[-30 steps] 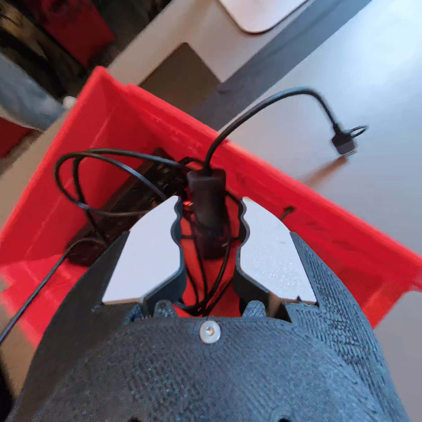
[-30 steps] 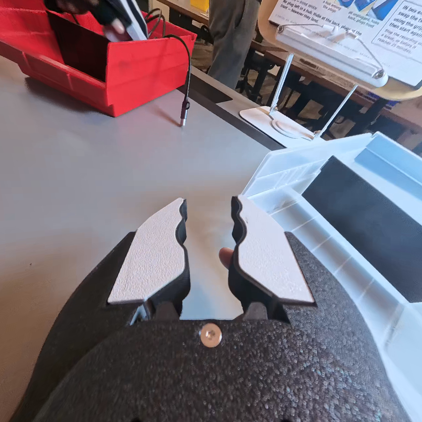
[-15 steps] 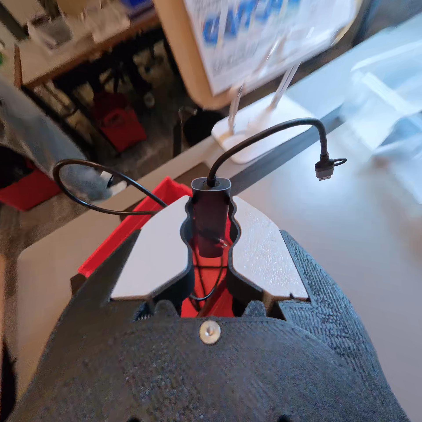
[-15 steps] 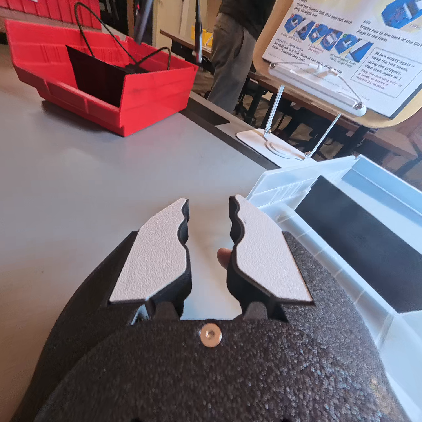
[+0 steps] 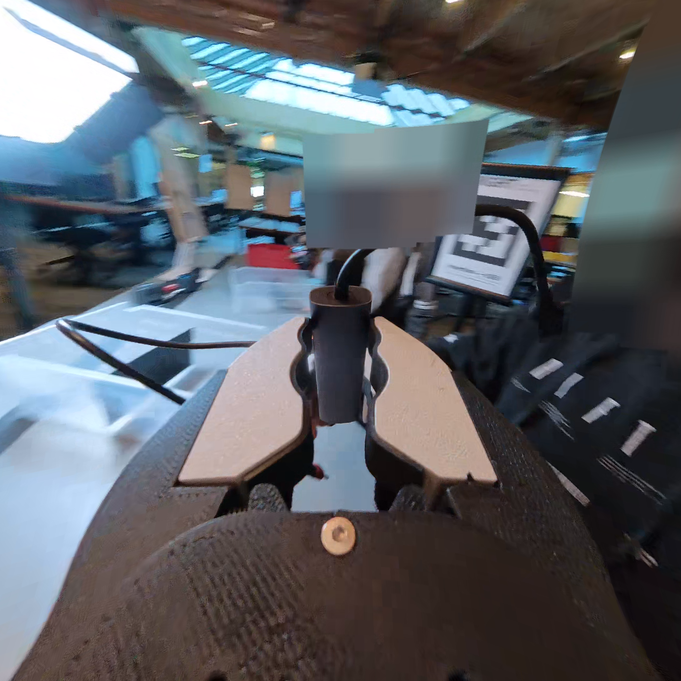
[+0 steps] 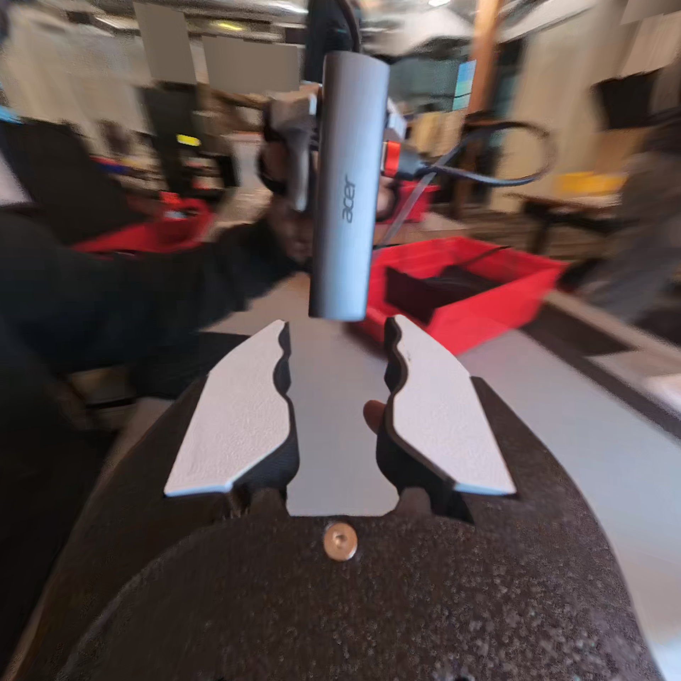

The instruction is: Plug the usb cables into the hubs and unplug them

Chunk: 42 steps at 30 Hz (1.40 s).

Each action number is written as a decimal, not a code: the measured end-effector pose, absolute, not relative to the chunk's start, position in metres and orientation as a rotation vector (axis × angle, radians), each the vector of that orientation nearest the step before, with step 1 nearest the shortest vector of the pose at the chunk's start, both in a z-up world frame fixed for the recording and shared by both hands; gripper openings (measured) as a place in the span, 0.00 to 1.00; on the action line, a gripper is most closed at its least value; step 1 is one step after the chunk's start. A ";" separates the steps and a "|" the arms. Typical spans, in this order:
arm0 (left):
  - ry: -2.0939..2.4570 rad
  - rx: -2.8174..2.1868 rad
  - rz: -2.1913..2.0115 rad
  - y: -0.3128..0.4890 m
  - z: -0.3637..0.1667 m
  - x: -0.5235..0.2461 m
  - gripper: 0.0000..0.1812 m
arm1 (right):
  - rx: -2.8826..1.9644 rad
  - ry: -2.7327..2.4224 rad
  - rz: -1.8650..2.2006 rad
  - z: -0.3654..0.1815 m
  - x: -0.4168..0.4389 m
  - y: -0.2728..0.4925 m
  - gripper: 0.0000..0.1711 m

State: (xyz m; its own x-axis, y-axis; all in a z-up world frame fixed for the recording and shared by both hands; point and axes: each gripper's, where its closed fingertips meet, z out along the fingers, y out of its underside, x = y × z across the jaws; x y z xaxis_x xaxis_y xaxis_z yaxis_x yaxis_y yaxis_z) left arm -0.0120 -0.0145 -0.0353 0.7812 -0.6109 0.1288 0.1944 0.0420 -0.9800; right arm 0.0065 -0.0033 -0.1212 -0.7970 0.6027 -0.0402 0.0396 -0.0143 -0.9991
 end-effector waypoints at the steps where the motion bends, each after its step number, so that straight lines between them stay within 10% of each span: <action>1: 0.424 -1.367 -0.700 -0.018 -0.042 0.000 0.16 | -0.647 -1.947 1.967 -0.126 0.017 -0.014 0.35; 3: 0.517 -1.338 -0.820 -0.021 -0.055 0.018 0.16 | -0.613 -2.052 2.082 -0.135 0.032 -0.030 0.39; 6: 0.566 -1.317 -0.947 -0.021 -0.066 0.030 0.16 | -0.546 -2.026 2.175 -0.139 0.040 -0.043 0.18; 19: 0.186 -1.517 -0.332 0.034 -0.099 -0.013 0.14 | -0.730 -1.508 1.586 -0.140 -0.018 0.014 0.14; 37: 0.801 -1.995 0.663 0.020 -0.189 -0.042 0.09 | -0.328 -1.921 0.568 -0.183 -0.031 0.028 0.18; 42: 0.916 -1.994 0.667 0.020 -0.201 -0.030 0.10 | -0.257 -1.992 0.519 -0.201 -0.029 0.026 0.04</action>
